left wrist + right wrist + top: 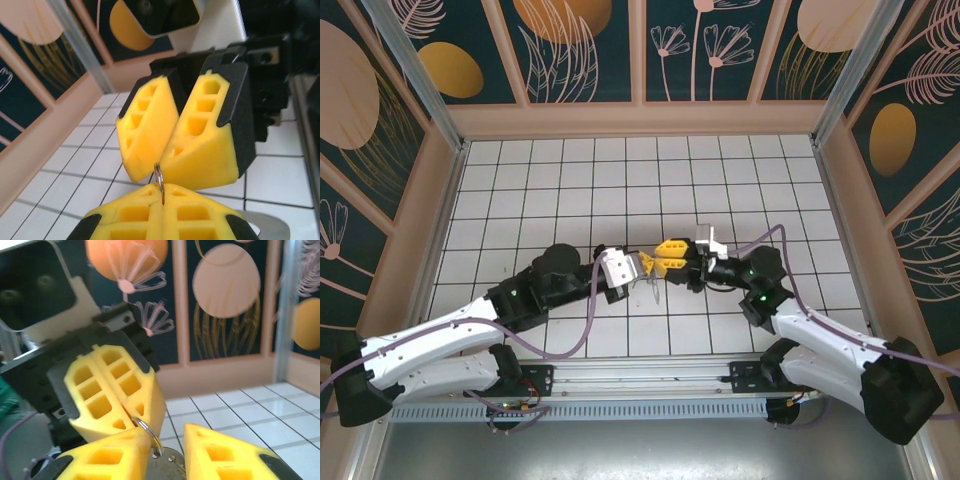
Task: Put the keys on the keyring
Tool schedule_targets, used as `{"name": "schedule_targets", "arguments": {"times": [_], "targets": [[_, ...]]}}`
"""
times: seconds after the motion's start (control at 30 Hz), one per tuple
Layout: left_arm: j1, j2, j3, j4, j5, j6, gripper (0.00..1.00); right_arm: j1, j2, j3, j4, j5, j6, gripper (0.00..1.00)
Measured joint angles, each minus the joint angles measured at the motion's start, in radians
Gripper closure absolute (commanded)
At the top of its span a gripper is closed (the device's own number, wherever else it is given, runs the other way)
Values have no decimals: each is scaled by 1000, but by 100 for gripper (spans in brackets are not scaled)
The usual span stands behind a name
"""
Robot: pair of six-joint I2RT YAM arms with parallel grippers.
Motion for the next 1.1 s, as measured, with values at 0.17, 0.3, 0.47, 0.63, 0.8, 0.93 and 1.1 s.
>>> {"name": "schedule_targets", "arguments": {"times": [0.17, 0.3, 0.47, 0.63, 0.8, 0.93, 1.1], "targets": [[11, 51, 41, -116, -83, 43, 100, 52, -15, 86, -337, 152, -154, 78], [13, 79, 41, -199, -96, 54, 100, 115, 0, 112, -504, 247, -248, 83], [12, 97, 41, -262, -79, 57, 100, 158, 8, 117, -589, 292, -320, 89], [12, 83, 41, -264, -55, 56, 100, 172, -32, 113, -624, 306, -367, 100], [10, 51, 39, -253, -19, 56, 100, 185, -74, 106, -622, 302, -392, 100], [7, 23, 18, -217, -3, 51, 100, 192, -100, 105, -621, 295, -395, 100], [6, -16, -31, -151, 23, 29, 99, 196, -126, 82, -591, 273, -393, 100]]}}
